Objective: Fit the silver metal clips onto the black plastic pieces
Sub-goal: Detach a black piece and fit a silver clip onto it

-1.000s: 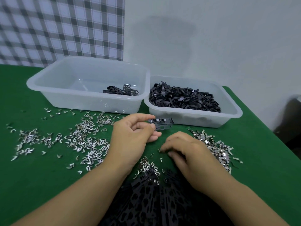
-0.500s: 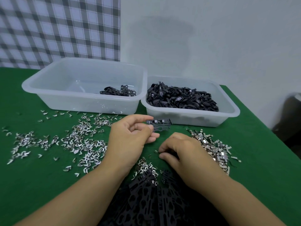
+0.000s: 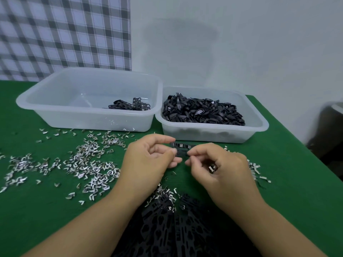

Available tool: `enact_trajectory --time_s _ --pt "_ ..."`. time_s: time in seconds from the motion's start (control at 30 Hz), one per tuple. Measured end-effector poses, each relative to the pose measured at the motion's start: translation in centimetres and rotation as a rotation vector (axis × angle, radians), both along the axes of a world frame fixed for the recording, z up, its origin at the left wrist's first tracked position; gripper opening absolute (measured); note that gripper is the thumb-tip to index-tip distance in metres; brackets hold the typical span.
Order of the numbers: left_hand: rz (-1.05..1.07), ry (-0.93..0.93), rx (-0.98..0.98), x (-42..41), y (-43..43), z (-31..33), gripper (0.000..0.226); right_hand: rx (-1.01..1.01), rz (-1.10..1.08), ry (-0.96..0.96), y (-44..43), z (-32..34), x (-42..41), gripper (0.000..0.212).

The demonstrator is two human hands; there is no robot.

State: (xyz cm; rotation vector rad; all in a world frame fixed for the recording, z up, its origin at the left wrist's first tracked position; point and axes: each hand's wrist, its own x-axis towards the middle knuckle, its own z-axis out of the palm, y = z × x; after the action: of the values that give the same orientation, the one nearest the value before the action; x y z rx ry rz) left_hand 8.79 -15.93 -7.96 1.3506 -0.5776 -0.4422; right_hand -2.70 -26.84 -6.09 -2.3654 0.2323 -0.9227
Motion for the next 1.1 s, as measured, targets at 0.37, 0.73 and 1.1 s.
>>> enact_trajectory --time_s 0.37,0.73,1.1 --pt "-0.016 0.001 0.017 0.0 -0.1 -0.1 0.016 -0.159 -0.024 -0.141 -0.3 -0.3 0.4 0.011" --pt "-0.028 -0.023 0.046 -0.1 -0.1 0.1 0.012 -0.173 -0.067 -0.18 0.0 -0.4 0.6 0.008" --pt "-0.062 -0.014 0.073 -0.4 0.1 0.5 0.01 -0.153 -0.078 -0.156 -0.5 -0.6 1.1 0.006"
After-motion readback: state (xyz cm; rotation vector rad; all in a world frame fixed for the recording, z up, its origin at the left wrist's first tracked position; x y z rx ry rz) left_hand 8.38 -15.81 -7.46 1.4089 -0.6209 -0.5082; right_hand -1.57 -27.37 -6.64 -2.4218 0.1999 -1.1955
